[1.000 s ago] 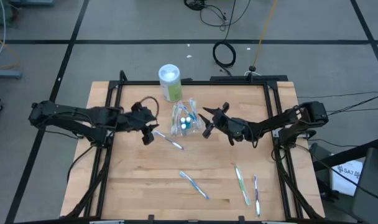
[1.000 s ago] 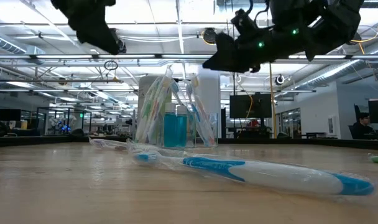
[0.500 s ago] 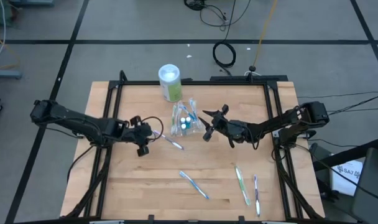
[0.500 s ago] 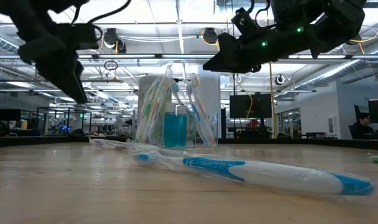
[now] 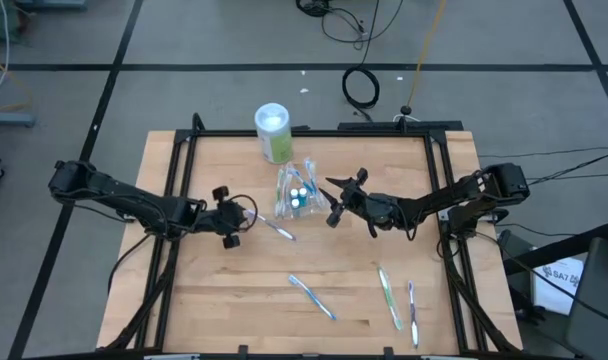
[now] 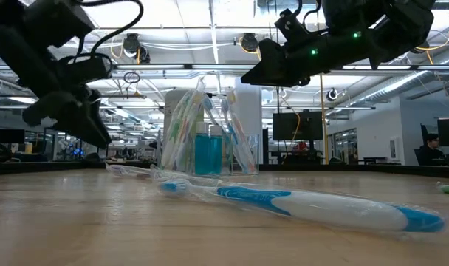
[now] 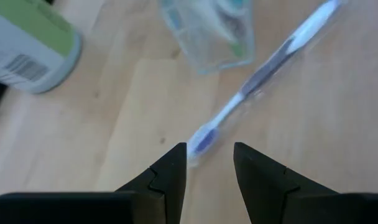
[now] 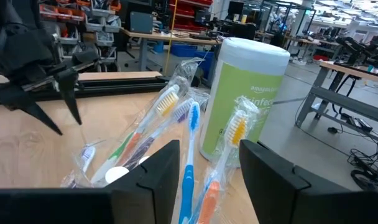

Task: Pick & Place toothbrushing station
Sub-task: Put the left violet toothbrush into the left side of the transparent organizer

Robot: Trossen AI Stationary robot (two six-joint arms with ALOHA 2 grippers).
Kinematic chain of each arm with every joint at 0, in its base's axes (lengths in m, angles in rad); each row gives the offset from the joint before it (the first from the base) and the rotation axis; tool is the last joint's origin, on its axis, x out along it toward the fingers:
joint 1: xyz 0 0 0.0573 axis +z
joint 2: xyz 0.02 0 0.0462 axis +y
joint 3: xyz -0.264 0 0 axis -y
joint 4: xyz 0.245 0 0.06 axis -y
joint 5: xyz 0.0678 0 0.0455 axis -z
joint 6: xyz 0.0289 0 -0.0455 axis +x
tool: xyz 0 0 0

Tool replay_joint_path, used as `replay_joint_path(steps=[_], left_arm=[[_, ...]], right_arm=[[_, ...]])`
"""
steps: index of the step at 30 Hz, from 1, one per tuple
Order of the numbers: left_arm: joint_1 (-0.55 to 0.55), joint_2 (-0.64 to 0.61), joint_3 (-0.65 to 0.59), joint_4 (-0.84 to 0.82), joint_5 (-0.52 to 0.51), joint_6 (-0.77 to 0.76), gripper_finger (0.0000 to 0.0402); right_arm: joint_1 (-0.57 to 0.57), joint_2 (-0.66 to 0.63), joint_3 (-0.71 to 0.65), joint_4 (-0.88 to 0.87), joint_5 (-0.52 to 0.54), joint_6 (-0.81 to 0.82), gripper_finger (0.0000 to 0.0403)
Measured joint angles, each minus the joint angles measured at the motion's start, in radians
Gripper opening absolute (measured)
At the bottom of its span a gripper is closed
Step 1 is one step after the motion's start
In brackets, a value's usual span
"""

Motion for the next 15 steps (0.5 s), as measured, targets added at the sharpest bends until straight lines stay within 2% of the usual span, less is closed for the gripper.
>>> replay_joint_path(steps=[3,10,15], left_arm=[[0.0,0.0,-0.014,0.011,-0.035,0.016,0.014],[0.005,0.0,-0.056,0.043,-0.035,0.037,0.014],[0.039,0.0,-0.082,0.136,-0.013,0.018,0.014]], right_arm=[[0.0,0.0,0.0,0.0,0.0,0.0,0.016],[0.0,0.0,0.0,0.0,0.0,0.0,0.0159],[0.0,0.0,0.0,0.0,0.0,0.0,0.0159]])
